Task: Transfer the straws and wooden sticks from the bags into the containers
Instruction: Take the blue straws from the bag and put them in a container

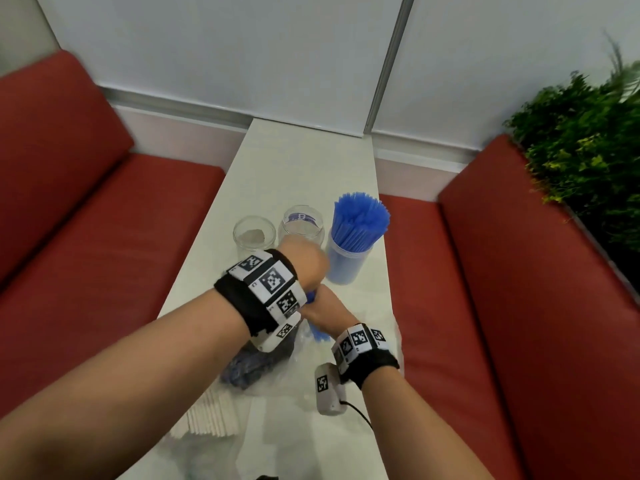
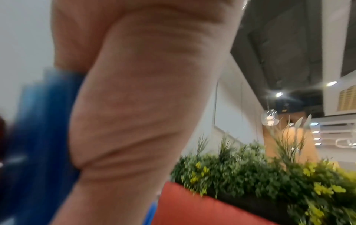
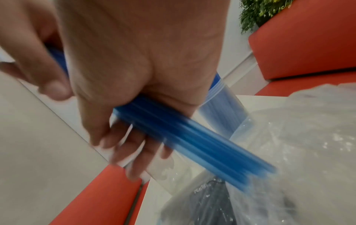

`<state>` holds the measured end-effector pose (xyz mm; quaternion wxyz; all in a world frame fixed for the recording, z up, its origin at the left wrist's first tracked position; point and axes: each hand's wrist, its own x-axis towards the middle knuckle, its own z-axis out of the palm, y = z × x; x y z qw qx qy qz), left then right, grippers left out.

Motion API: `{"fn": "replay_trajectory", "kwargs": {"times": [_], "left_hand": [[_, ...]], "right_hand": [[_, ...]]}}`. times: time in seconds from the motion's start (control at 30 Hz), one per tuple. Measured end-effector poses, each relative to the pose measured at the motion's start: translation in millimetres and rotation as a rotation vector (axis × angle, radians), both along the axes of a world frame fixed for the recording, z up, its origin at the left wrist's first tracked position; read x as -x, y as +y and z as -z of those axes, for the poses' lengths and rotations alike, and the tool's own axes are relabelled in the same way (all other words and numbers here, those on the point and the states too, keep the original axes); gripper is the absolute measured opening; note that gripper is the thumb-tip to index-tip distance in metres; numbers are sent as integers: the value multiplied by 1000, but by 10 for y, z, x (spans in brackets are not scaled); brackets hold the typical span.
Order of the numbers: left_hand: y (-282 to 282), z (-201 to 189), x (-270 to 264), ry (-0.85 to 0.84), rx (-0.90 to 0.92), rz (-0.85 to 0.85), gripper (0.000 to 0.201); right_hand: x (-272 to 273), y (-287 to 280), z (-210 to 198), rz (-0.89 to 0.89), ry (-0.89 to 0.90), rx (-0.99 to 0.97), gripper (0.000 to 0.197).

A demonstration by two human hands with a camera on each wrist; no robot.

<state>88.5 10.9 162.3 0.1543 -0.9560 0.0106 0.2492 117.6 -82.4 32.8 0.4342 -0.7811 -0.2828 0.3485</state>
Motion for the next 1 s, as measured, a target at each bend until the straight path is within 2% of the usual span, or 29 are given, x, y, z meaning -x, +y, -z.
{"fn": "replay_trajectory", "kwargs": {"times": [0.03, 0.13, 0.23, 0.33, 0.37, 0.43, 0.5, 0.53, 0.57, 0.6, 0.63, 0.7, 0.77, 0.8, 0.87, 0.93, 1.0], "left_hand": [[-15, -105, -8, -53, -4, 11, 16], [-6, -339, -63, -289, 146, 42, 39], [27, -430, -77, -583, 351, 57, 48], [-15, -383, -30, -708, 453, 84, 52], [-27, -375, -15, -733, 575, 67, 52], [-7, -394, 20, -845, 1019, -46, 46], [73, -354, 12, -1027, 1461, -257, 43], [124, -294, -3, -1069, 1586, -382, 45], [173, -207, -28, -1037, 1653, -522, 46], [210, -98, -45, -914, 1685, -661, 46], [234, 28, -62, -721, 1696, -785, 46], [239, 302, -68, -255, 1756, -925, 40], [191, 546, -43, 148, 1947, -1007, 37], [156, 645, -37, 267, 2039, -1064, 40], [100, 778, -42, 351, 2115, -1188, 41], [67, 854, -54, 340, 2112, -1292, 23], [74, 913, -55, 276, 2116, -1350, 16]], "right_hand": [[52, 13, -13, 87, -11, -69, 37], [127, 41, -119, 270, 61, -273, 30], [137, 97, -265, 362, 103, -352, 37], [114, 163, -425, 373, 154, -442, 28], [95, 164, -462, 362, 152, -451, 27], [36, 112, -527, 343, 145, -452, 36], [-37, 29, -651, 370, 137, -465, 44], [-75, -13, -732, 385, 149, -507, 44], [-106, -46, -833, 389, 169, -564, 44], [-133, -71, -940, 376, 187, -627, 43], [-151, -88, -1051, 356, 197, -684, 43], [-180, -97, -1219, 320, 222, -777, 44], [-193, -89, -1310, 320, 256, -834, 41], [-198, -84, -1322, 330, 266, -850, 42], [-199, -78, -1299, 350, 253, -847, 44], [-209, -93, -1220, 356, 227, -825, 45], [-259, -139, -1138, 315, 174, -775, 45]]}}
